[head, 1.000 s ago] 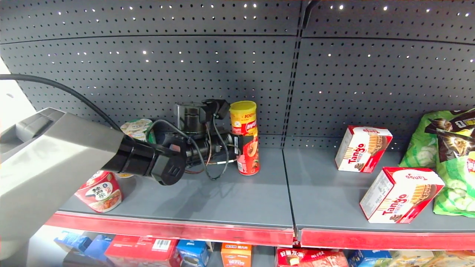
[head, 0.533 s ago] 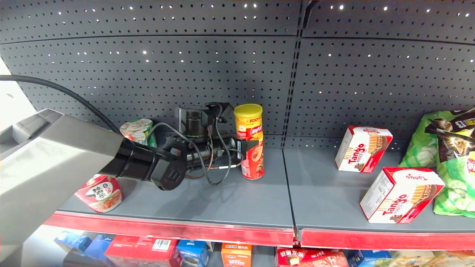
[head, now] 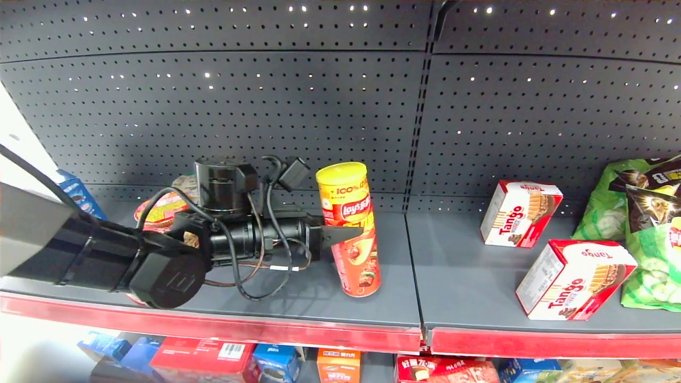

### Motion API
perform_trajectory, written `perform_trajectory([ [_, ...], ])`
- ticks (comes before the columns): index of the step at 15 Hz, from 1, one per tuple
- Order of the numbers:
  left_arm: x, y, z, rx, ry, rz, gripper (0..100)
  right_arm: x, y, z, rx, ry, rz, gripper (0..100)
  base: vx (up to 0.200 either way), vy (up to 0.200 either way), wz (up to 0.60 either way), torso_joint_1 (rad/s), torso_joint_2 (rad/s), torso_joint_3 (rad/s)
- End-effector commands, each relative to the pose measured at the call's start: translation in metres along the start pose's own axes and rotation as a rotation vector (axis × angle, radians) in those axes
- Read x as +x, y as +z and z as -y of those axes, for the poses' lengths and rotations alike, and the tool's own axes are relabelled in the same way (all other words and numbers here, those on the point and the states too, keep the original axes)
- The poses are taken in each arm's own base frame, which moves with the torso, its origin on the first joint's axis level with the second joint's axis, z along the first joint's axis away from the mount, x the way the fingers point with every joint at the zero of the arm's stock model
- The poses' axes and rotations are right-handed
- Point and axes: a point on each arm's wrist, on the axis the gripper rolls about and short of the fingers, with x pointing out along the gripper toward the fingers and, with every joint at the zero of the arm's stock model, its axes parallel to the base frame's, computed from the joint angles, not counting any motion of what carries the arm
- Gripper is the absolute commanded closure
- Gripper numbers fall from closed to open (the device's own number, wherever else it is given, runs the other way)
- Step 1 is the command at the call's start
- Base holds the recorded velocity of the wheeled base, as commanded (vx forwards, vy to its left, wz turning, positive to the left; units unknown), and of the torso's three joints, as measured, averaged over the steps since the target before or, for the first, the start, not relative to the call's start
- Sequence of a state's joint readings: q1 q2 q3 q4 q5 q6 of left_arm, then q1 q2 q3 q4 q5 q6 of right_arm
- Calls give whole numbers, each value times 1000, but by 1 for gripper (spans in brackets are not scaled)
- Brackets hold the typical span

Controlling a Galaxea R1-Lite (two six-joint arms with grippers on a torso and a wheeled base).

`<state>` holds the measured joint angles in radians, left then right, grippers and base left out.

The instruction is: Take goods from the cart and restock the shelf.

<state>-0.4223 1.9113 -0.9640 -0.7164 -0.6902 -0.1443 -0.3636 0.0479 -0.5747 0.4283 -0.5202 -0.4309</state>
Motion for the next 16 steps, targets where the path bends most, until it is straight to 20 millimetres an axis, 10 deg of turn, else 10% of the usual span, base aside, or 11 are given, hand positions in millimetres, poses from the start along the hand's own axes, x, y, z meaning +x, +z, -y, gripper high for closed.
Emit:
perform_trajectory([
  [1,-18,10,15,45,-20,27,100,-4,-3,1,8,-4,14,100,0,0,0,0,0,0],
  [16,-16,-15,15,73,-26,-47,100,-7,-7,1,14,-11,21,100,0,0,0,0,0,0],
])
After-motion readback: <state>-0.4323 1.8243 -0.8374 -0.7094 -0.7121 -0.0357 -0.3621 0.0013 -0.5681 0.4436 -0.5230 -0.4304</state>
